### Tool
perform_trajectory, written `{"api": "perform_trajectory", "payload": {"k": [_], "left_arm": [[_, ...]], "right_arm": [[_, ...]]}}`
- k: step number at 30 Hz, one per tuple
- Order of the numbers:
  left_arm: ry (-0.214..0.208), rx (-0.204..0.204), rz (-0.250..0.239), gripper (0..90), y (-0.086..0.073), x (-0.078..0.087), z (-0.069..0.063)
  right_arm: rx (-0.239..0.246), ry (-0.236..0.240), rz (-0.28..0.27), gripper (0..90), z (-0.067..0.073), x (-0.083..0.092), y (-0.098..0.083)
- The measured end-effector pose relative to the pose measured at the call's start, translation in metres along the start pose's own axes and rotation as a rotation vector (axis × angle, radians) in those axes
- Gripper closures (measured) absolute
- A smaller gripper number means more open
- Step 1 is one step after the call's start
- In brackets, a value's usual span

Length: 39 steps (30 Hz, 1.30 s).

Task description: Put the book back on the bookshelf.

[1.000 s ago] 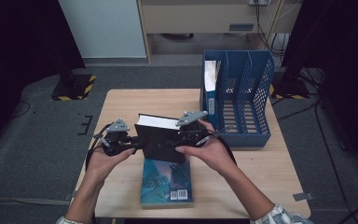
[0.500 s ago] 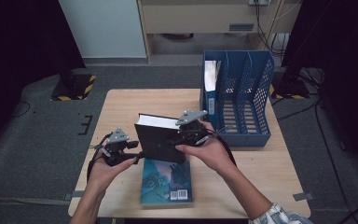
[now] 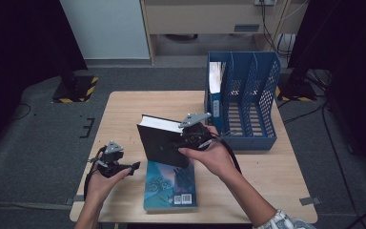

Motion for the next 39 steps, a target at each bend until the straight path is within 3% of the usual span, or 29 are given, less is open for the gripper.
{"api": "perform_trajectory", "payload": {"k": [4,10,21,26,33,39], "left_arm": [[0.016,0.023,0.004,10.2,-0.006,0.000,0.009],[0.019,0.034,0.003,8.6,-0.010,0.000,0.013],[0.003,0.042,0.004,8.6,-0.012,0.000,0.014],[0.002,0.049,0.007,8.6,-0.013,0.001,0.015],[0.000,0.049,0.015,8.8,-0.014,0.001,0.015],[-0.001,0.051,0.017,8.9,-0.014,0.000,0.015]], "right_arm": [[-0.012,-0.013,0.006,39.1,0.003,0.000,0.001],[-0.005,0.004,-0.012,40.1,0.004,0.001,-0.001],[-0.006,0.032,-0.048,37.7,0.006,-0.002,0.000],[-0.016,0.048,-0.060,41.4,0.006,-0.006,0.003],[-0.012,0.028,-0.062,48.1,0.009,-0.005,0.003],[-0.017,0.031,-0.065,46.8,0.008,-0.005,0.003]]}}
Point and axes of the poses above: each handheld gripper's, and its own axes: x roughly backward along the jaws, y roughly out of its top, z roughly to its left, the point moved 5 cm from there along -x, roughly forward along the jaws, and after that the axes turned 8 degrees about -z, right-handed, at the moved point
